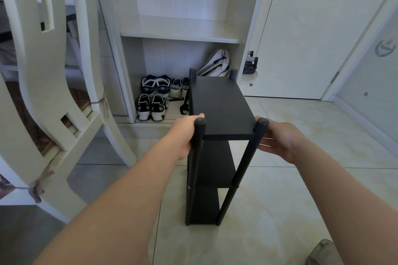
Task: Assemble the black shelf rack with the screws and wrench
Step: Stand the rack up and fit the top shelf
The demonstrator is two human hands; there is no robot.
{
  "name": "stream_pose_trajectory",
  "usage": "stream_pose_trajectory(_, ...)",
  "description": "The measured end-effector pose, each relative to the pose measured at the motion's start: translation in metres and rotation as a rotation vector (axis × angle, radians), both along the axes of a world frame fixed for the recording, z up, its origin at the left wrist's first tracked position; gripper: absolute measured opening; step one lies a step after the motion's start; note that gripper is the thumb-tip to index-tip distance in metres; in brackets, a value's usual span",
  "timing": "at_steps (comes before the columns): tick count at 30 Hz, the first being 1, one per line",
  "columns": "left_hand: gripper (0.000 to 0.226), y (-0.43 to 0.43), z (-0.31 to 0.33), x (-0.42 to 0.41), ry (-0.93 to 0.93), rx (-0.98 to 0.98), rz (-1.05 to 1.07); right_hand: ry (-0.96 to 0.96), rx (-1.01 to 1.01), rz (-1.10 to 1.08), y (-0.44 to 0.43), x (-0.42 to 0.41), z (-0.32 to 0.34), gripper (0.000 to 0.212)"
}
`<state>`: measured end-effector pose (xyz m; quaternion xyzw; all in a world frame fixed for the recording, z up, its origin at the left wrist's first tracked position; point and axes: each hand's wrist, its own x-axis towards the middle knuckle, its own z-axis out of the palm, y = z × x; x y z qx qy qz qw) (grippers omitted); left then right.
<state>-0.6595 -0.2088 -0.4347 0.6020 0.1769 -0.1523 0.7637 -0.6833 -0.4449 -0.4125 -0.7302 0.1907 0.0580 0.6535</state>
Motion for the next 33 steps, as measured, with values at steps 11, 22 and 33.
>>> stream_pose_trajectory(11,0.050,0.041,-0.034,-0.016,-0.021,0.680,-0.657,-0.818,-0.696,0.208,0.034,-0.026,0.028,0.033)
stream_pose_trajectory(22,0.007,0.014,-0.073,-0.027,-0.270,0.910,-0.592,-0.762,-1.008,0.645,0.105,-0.034,0.005,0.046)
stream_pose_trajectory(33,0.041,-0.068,-0.064,-0.012,-0.543,1.101,-0.600,-1.002,-0.795,0.100,-0.005,-0.033,-0.021,0.045)
